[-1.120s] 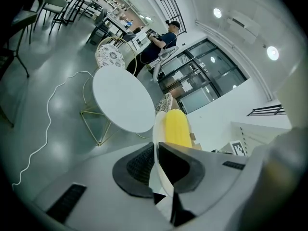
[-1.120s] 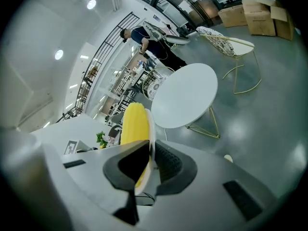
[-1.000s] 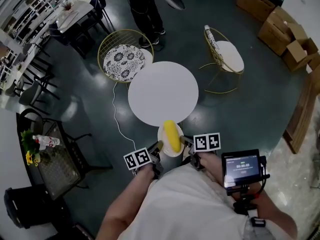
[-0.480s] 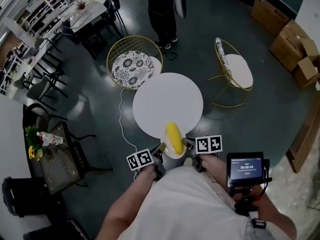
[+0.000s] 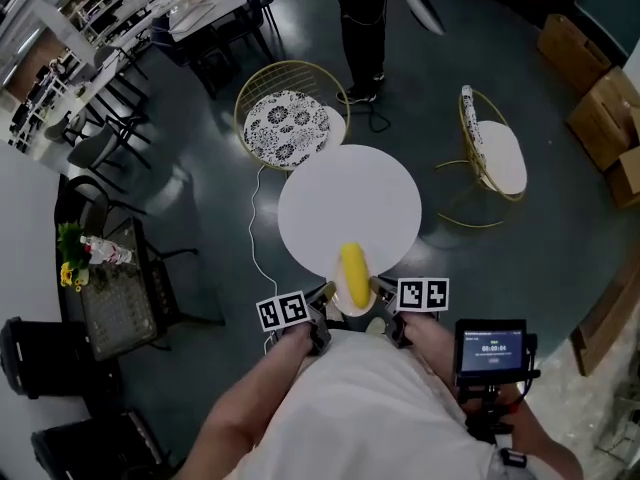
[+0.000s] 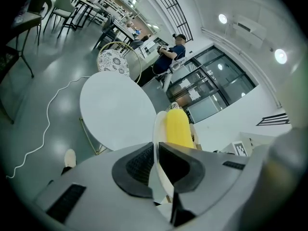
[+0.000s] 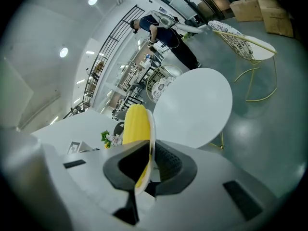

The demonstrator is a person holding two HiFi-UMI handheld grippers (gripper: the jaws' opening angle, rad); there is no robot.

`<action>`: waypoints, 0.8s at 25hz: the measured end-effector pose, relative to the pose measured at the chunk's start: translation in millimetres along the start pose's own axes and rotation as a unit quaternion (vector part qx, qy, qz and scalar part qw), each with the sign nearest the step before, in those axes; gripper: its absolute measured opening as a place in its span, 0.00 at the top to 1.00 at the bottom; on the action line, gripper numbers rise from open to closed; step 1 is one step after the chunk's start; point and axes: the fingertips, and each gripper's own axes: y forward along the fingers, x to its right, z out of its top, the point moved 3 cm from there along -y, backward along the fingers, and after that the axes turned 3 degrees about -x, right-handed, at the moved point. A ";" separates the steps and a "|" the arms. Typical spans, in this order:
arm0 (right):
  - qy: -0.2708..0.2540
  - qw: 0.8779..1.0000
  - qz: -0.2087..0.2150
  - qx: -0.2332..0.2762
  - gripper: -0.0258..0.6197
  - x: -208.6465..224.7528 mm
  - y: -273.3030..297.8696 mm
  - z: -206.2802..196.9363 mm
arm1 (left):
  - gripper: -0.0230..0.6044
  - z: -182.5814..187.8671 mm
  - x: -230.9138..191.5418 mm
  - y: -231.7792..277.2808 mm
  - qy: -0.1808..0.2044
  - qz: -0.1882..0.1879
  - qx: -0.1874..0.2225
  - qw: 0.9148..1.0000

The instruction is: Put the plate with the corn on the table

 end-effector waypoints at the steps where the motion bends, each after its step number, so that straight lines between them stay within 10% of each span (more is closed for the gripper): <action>1: 0.000 1.000 0.000 -0.001 0.89 0.7 2.8 2.3 | 0.91 3.0 -1.4 1.3 0.001 0.002 -0.002 1.000; 20: 0.021 0.999 -0.026 -0.013 0.89 19.4 50.7 54.1 | 0.91 65.3 -27.8 41.4 0.005 -0.008 -0.039 0.999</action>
